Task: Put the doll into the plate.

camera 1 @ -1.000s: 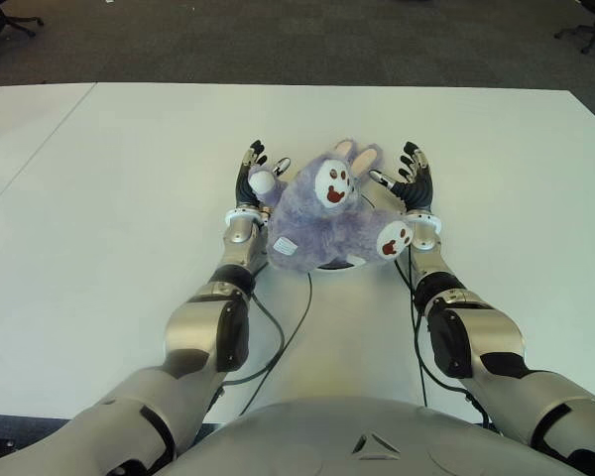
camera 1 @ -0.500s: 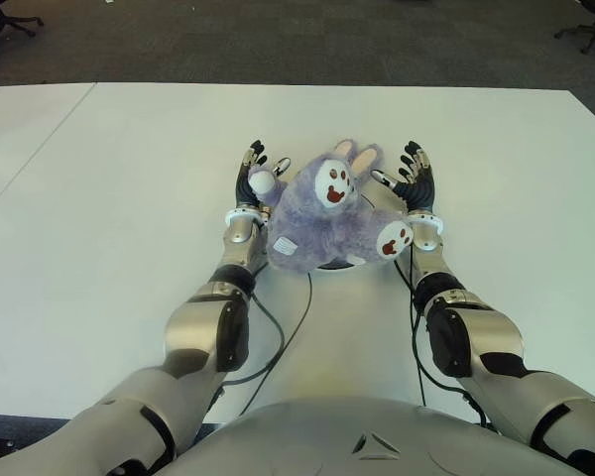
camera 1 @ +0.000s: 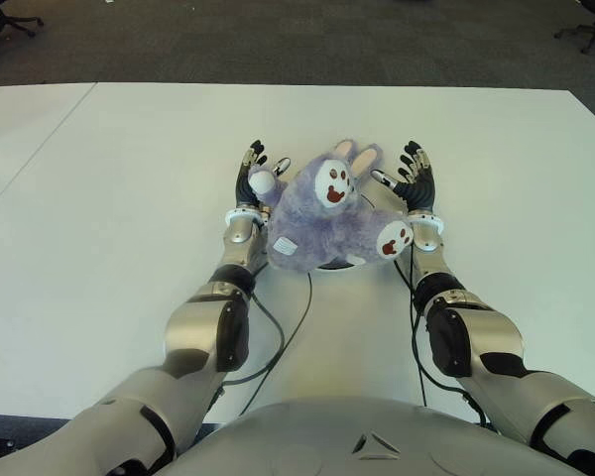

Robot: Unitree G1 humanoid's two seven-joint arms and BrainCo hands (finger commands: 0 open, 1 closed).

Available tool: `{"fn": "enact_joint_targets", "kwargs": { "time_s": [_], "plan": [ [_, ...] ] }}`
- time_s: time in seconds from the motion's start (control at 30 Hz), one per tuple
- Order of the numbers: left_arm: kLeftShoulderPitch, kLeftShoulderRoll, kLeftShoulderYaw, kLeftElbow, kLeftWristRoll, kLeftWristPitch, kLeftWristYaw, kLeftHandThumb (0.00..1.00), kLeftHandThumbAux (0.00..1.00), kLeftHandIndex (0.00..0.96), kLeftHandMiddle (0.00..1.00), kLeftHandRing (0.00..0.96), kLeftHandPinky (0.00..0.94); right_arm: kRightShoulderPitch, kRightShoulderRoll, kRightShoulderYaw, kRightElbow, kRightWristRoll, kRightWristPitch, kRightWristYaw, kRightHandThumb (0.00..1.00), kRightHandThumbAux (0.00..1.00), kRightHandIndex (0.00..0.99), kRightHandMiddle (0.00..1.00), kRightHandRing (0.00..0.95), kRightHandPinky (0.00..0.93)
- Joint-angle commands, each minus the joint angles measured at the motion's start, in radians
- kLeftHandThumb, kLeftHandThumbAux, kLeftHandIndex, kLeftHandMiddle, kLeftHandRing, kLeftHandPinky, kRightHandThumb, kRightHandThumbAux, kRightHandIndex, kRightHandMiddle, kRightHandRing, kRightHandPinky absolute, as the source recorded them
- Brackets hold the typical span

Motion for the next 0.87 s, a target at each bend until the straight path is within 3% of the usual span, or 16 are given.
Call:
{"fn": "enact_joint_targets", "kwargs": {
  "time_s": [0.03, 0.87],
  "plan": [
    [0.226, 0.001, 0.017, 0.135, -0.016, 0.127, -0.021, 0.000, 0.720, 0.009, 0.019, 0.011, 0.021, 0.287, 0.059, -0.020, 0.148, 0.022, 0.119, 0.014, 0.000, 0.846, 0.090, 0.101, 0.093, 0.112],
    [0.226, 0.000, 0.011, 0.134, -0.010, 0.124, -0.018, 0.000, 0.723, 0.011, 0.017, 0.009, 0.022, 0.287, 0.054, -0.015, 0.149, 0.013, 0.129, -0.002, 0.000, 0.837, 0.094, 0.110, 0.104, 0.123]
  ]
}}
